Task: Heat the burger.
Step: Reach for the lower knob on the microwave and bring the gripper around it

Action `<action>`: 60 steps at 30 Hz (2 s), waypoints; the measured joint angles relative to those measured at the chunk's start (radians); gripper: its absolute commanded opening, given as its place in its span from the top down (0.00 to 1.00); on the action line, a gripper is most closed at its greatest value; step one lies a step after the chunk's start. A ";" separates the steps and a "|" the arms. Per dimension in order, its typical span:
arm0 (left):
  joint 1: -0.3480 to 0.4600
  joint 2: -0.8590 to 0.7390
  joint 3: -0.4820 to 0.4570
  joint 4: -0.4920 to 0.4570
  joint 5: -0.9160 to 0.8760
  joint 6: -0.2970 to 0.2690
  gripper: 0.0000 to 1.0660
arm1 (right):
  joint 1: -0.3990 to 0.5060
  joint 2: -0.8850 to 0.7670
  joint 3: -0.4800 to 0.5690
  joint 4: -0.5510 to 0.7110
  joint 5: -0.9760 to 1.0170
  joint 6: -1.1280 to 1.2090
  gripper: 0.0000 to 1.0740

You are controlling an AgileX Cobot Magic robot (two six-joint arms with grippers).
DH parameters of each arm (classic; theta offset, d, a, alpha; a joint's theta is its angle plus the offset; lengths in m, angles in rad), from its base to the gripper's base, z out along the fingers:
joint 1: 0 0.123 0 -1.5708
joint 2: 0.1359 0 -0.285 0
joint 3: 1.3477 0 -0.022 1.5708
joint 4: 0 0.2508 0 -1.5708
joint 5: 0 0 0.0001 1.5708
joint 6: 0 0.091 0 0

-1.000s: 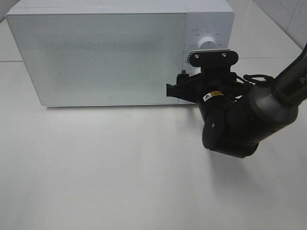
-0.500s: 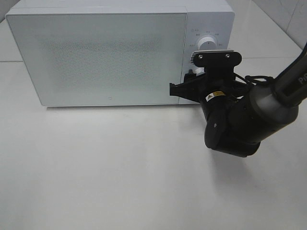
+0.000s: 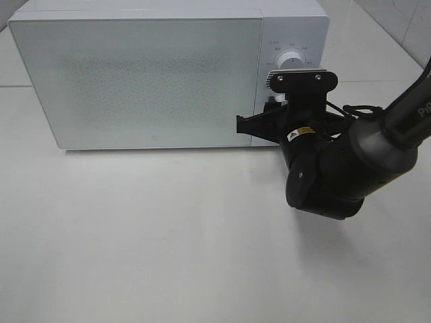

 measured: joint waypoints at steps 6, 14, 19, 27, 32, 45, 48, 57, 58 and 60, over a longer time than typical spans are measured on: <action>0.000 0.000 0.000 0.000 0.000 0.000 0.06 | 0.000 0.000 0.000 0.000 0.000 0.062 1.00; 0.000 0.000 0.000 0.000 0.000 0.000 0.06 | -0.003 0.000 0.004 -0.022 -0.003 0.414 1.00; 0.000 0.000 0.000 0.000 0.000 0.000 0.06 | -0.009 0.001 0.011 -0.038 -0.004 0.723 1.00; 0.000 0.000 0.000 0.000 0.000 0.000 0.06 | -0.012 0.002 0.017 -0.045 0.001 1.190 1.00; 0.000 0.000 0.000 0.000 0.000 0.000 0.06 | -0.012 0.002 0.017 -0.045 0.008 1.469 1.00; 0.000 0.000 0.000 0.000 0.000 0.000 0.06 | -0.013 0.002 0.017 -0.044 0.016 1.701 1.00; 0.000 0.000 0.000 0.000 0.000 0.000 0.06 | -0.013 0.002 0.017 -0.043 0.016 1.715 1.00; 0.000 0.000 0.000 0.000 0.000 0.000 0.06 | -0.013 0.002 0.017 -0.038 0.016 1.707 0.92; 0.000 0.000 0.000 0.000 0.000 0.000 0.06 | -0.013 0.002 0.017 -0.036 0.016 1.697 0.88; 0.000 0.000 0.000 0.000 0.000 0.000 0.06 | -0.013 0.002 0.017 -0.035 0.016 1.696 0.86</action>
